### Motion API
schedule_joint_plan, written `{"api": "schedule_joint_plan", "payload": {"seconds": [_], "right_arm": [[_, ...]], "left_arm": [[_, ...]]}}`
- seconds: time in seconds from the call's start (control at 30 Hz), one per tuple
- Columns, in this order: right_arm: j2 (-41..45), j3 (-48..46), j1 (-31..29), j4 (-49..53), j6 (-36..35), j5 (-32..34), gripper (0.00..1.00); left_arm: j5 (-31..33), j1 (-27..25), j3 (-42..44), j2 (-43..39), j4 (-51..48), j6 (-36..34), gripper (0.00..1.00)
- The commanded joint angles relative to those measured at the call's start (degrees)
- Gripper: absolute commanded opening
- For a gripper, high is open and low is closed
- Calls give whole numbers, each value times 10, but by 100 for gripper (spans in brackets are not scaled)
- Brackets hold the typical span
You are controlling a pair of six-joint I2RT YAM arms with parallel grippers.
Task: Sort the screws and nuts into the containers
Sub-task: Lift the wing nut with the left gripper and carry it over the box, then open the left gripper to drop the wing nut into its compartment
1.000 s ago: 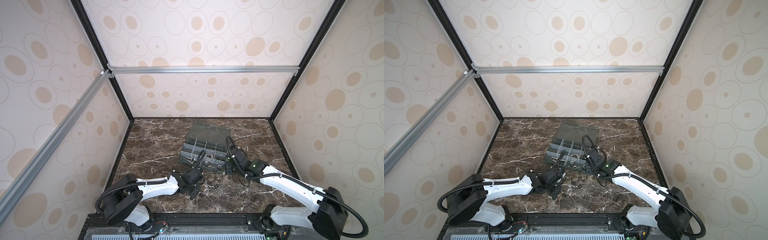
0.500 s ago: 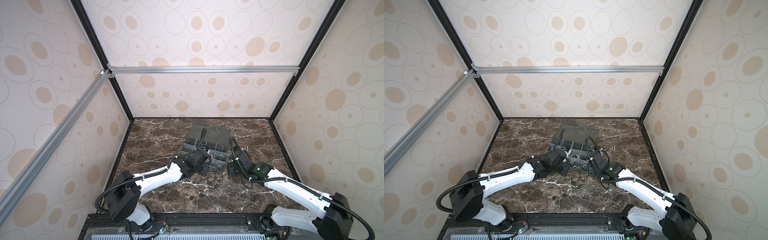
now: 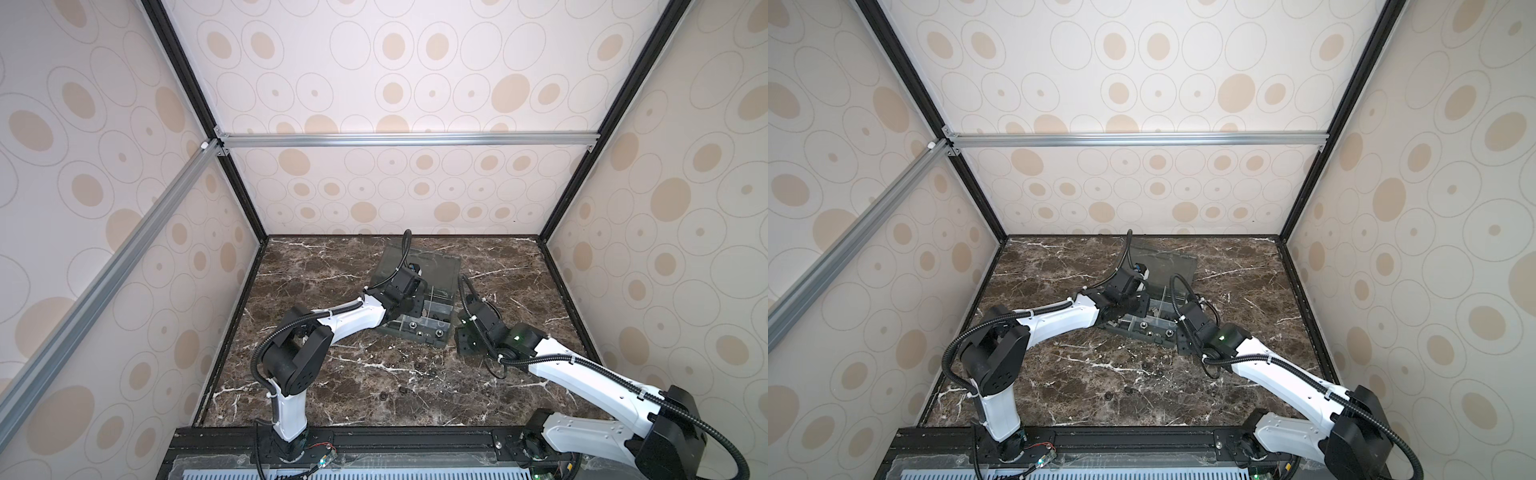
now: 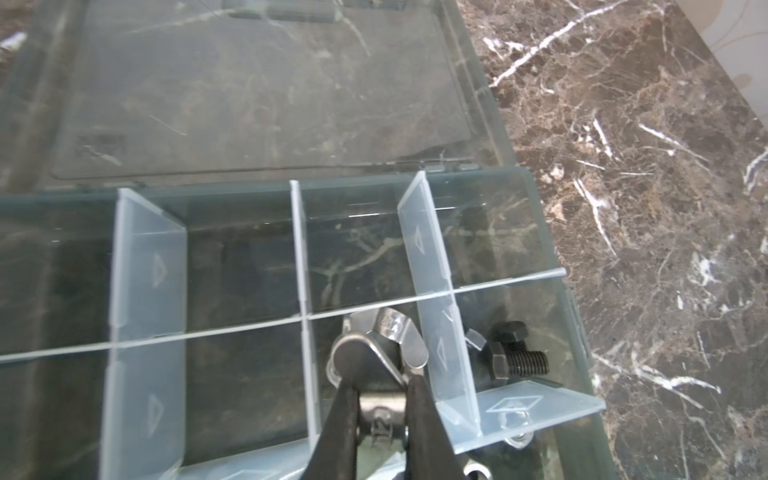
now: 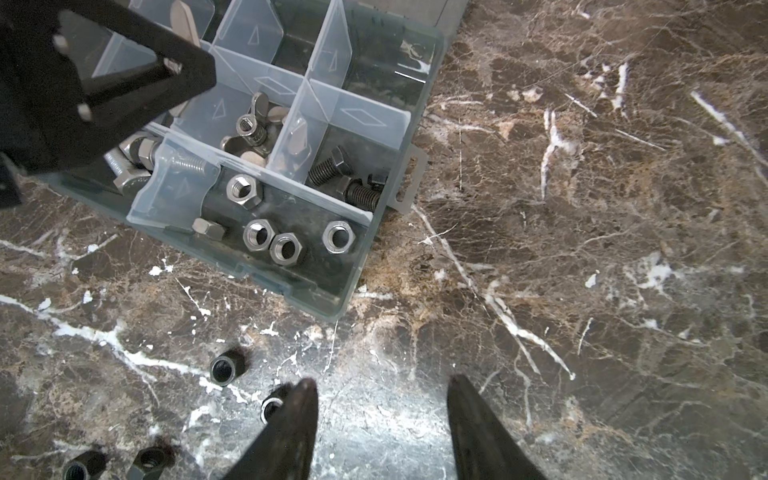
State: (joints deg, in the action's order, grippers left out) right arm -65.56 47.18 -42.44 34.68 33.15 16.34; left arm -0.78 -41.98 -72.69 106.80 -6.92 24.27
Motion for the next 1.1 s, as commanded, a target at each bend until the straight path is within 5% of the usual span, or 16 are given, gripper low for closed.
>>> {"api": "schedule_joint_plan", "payload": {"seconds": [0.0, 0.6, 1.07], "right_arm": [[4, 3, -4, 13, 0, 7, 54], [-22, 16, -5, 10, 1, -13, 54], [-58, 4, -17, -32, 18, -56, 54]], "left_arm": [[-16, 6, -24, 8, 28, 8, 15], [-25, 7, -11, -13, 52, 20, 32], [-1, 12, 125, -123, 95, 51, 33]]}}
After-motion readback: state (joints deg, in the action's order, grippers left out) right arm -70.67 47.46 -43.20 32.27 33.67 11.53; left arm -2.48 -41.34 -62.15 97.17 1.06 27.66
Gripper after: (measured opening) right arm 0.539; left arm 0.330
